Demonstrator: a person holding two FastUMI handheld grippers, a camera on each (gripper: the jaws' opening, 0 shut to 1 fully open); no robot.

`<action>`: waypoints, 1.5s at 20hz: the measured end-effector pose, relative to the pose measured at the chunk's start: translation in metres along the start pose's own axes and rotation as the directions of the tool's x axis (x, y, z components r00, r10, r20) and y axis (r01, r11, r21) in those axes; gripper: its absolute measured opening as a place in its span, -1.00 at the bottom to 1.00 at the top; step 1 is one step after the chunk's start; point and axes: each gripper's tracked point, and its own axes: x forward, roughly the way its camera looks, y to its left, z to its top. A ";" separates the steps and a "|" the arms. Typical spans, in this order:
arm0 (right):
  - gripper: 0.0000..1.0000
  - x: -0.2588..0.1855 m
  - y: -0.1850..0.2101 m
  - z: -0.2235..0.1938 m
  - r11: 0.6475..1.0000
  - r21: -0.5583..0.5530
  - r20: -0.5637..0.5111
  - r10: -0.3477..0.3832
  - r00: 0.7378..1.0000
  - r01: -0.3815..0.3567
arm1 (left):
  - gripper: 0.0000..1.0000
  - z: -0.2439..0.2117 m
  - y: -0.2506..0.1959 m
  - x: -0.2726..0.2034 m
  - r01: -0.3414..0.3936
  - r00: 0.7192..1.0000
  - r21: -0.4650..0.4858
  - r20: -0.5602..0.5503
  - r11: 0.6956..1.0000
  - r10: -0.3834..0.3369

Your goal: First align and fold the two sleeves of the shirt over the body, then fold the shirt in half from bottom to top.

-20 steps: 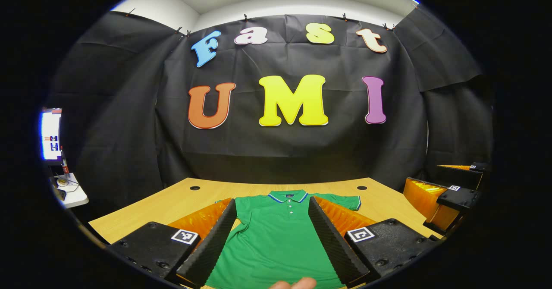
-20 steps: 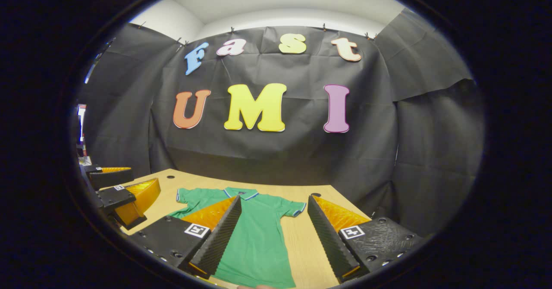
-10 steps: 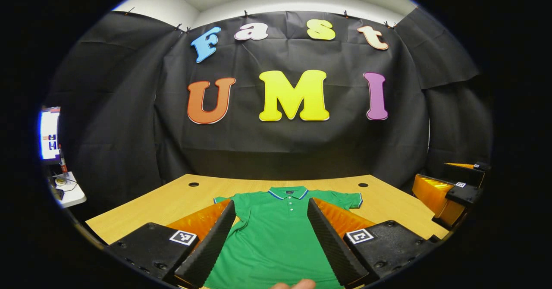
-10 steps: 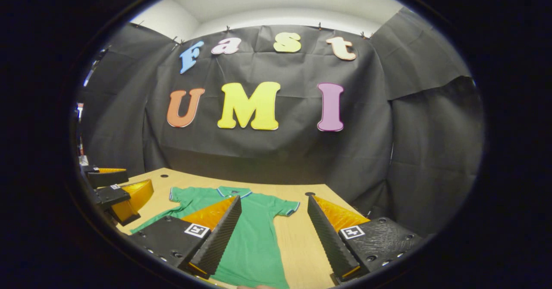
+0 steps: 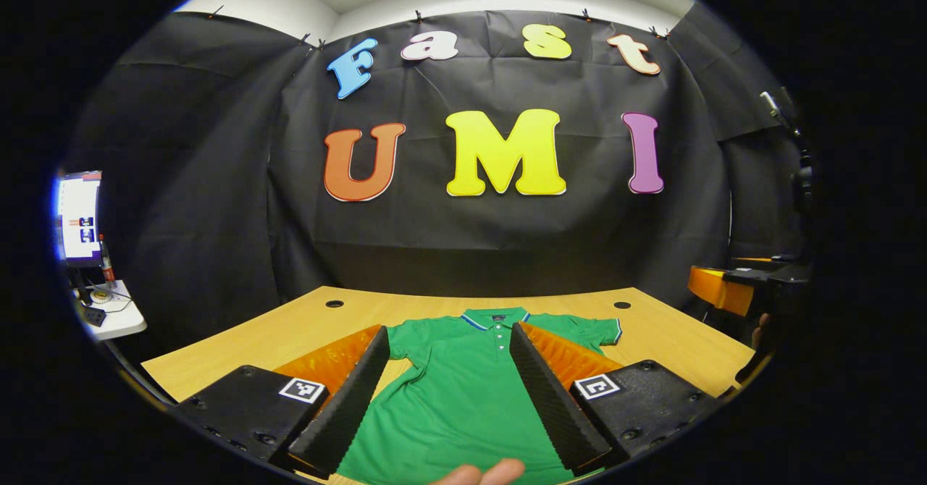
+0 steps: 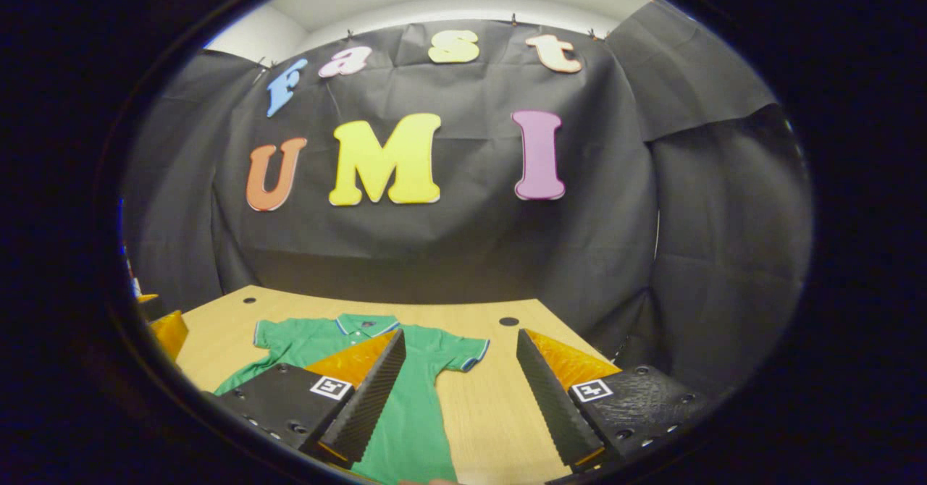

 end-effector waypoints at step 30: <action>-0.29 0.260 0.007 -0.157 0.999 0.009 -0.619 -0.026 0.785 0.040 | 1.00 -0.017 0.055 0.031 -0.096 0.994 0.006 -0.060 0.995 0.096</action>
